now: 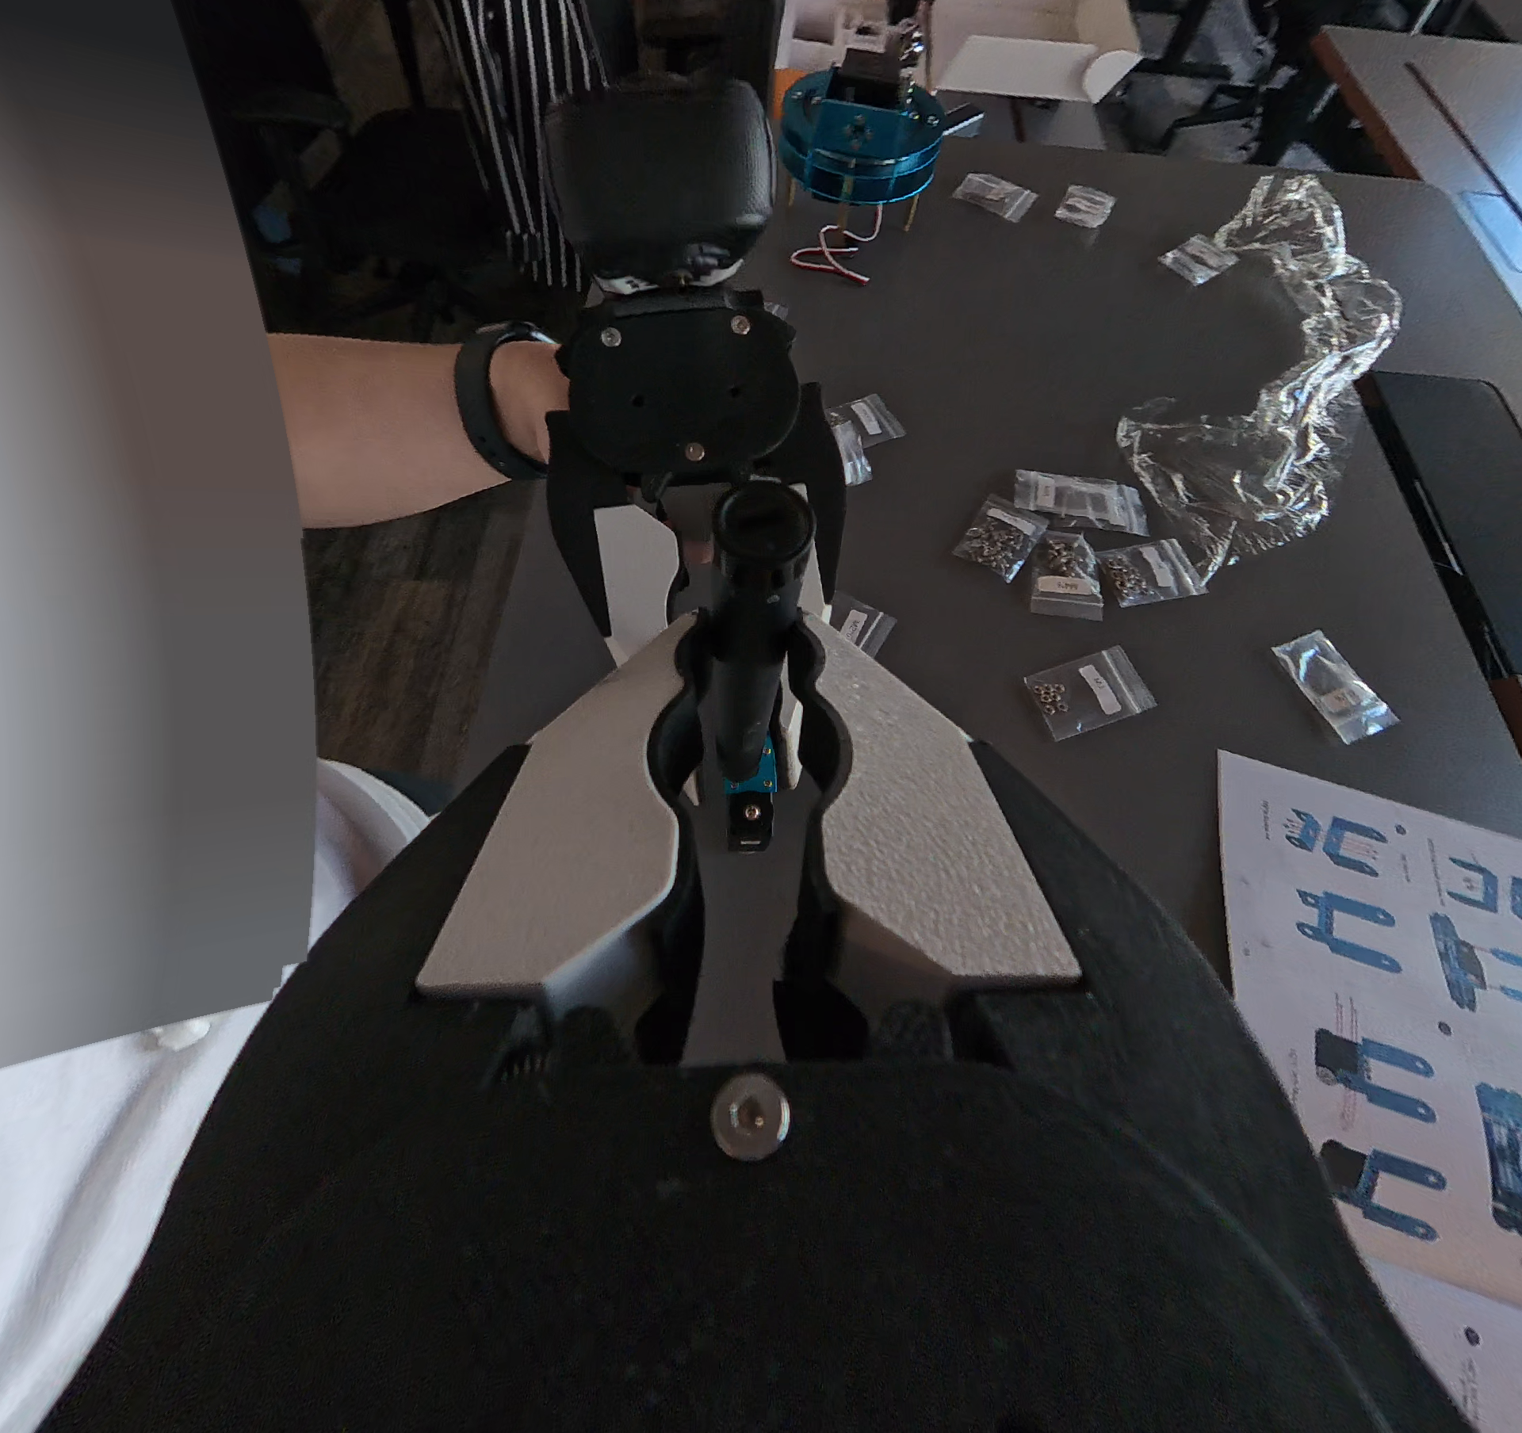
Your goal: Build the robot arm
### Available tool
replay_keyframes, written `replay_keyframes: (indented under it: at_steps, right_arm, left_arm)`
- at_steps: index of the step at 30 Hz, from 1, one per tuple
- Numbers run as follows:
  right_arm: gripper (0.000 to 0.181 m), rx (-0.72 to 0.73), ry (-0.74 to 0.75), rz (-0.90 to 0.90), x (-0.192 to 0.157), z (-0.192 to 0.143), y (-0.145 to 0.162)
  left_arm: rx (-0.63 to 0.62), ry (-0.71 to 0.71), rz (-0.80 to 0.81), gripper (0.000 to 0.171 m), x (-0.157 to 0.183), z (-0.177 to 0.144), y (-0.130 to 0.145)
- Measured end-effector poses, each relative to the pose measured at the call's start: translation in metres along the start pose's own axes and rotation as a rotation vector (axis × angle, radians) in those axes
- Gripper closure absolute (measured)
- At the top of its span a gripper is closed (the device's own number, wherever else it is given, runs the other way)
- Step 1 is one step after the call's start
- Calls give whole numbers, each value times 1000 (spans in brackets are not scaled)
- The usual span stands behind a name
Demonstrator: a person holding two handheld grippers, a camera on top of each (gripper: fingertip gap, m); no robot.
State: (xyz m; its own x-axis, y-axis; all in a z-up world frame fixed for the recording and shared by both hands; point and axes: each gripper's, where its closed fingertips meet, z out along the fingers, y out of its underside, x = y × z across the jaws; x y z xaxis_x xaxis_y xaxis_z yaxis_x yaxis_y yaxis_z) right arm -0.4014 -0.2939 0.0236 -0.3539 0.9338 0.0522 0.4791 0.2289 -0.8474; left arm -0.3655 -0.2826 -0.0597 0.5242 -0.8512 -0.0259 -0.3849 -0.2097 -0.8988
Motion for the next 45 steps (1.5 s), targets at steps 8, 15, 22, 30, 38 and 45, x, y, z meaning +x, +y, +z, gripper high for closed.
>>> replay_keyframes:
  at_steps: [8, 15, 22, 30, 38, 45]
  right_arm:
    - [164, 41, 62, 66, -1, 1, -1]
    - [163, 196, -106, 126, -6, 0, -16]
    - [164, 170, 51, 120, 3, -1, -14]
    - [163, 113, 291, 167, 11, -5, -10]
    - [163, 64, 496, 235, 14, -2, -12]
    - [163, 59, 535, 297, 19, 1, -13]
  left_arm:
    - [16, -37, 11, 155, -1, -8, -11]
    - [12, 38, 20, 155, 5, -8, -10]
    - [-20, 88, 55, 155, 0, -8, -10]
    - [3, 134, 84, 150, -4, -10, -12]
    - [-1, 263, 151, 155, 0, -13, -10]
    - [3, 366, 171, 155, -1, -16, -8]
